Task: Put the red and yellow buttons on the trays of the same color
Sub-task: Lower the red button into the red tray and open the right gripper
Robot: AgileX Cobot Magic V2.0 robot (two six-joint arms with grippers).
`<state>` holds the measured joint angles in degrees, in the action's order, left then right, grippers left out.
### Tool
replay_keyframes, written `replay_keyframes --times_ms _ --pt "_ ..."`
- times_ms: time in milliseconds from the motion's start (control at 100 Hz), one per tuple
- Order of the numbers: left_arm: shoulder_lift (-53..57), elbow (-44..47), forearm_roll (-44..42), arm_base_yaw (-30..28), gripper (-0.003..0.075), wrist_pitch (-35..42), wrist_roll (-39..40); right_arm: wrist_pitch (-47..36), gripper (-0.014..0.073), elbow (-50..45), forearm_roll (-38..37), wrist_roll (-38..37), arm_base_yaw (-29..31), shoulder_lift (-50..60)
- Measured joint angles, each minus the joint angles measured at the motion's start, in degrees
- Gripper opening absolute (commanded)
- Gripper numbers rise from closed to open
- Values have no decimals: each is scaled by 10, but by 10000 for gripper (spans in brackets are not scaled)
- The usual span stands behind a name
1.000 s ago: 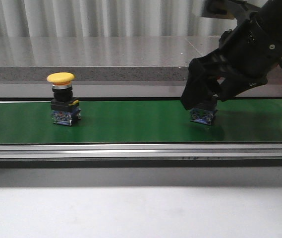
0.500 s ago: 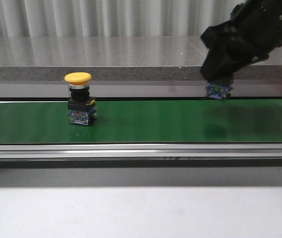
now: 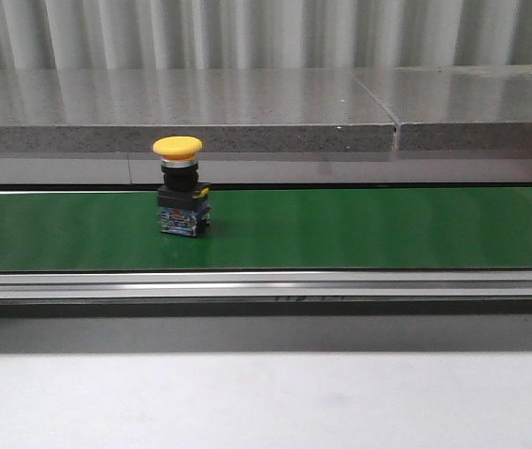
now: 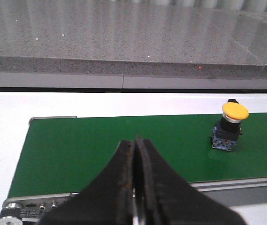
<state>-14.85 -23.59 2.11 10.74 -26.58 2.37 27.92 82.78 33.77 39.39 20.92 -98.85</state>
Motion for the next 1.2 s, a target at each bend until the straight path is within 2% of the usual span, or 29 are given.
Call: replay_keyframes --times_ms 230,450,1200 --pt "0 0 0 0 -21 0 0 -2 124 67 17 0 75 -76" --pt "0 0 0 0 -21 0 0 -19 124 78 58 0 124 -135" --pt "0 0 0 0 -21 0 0 -64 143 81 76 0 130 -250"
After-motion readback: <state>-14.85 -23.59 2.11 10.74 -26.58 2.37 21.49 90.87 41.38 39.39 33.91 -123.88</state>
